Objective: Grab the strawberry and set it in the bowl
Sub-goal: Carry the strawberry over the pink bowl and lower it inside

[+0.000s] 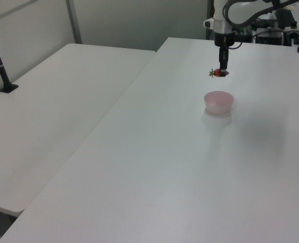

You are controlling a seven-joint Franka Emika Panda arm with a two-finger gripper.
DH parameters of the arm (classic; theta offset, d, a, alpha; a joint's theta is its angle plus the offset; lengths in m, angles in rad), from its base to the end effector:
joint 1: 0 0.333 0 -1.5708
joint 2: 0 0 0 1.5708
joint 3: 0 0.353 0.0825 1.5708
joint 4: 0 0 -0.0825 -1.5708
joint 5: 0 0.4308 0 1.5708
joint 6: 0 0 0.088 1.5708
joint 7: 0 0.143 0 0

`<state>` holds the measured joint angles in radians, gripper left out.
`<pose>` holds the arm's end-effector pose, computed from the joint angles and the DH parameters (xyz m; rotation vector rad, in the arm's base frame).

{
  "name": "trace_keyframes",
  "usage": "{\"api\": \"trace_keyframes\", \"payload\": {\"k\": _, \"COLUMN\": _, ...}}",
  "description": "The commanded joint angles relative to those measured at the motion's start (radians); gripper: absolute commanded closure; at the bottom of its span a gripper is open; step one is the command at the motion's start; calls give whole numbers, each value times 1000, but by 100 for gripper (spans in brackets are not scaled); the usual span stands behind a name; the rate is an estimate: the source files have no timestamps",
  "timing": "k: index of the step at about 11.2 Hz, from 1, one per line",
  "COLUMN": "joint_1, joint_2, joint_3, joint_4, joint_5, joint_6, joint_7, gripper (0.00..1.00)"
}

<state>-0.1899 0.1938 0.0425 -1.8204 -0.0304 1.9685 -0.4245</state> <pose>0.6472 -0.1002 0.4065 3.1021 0.4512 -0.0770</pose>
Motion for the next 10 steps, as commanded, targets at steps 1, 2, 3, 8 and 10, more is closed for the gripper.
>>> {"api": "trace_keyframes", "payload": {"k": 1, "joint_1": 6, "joint_2": 8, "joint_3": 28, "joint_4": -34, "joint_5": -37, "joint_6": -56, "joint_7": 7, "gripper": 61}}
{"api": "trace_keyframes", "payload": {"k": 2, "joint_1": 6, "joint_2": 24, "joint_3": 28, "joint_4": -33, "joint_5": -39, "joint_6": -53, "joint_7": 12, "gripper": 61}}
{"api": "trace_keyframes", "payload": {"k": 3, "joint_1": 1, "joint_2": 36, "joint_3": 28, "joint_4": -30, "joint_5": -39, "joint_6": -48, "joint_7": 22, "gripper": 60}}
{"api": "trace_keyframes", "payload": {"k": 8, "joint_1": 9, "joint_2": 62, "joint_3": 28, "joint_4": -16, "joint_5": -34, "joint_6": -45, "joint_7": 113, "gripper": 0}}
{"api": "trace_keyframes", "payload": {"k": 10, "joint_1": 10, "joint_2": 46, "joint_3": 30, "joint_4": 16, "joint_5": -29, "joint_6": -62, "joint_7": 124, "gripper": 0}}
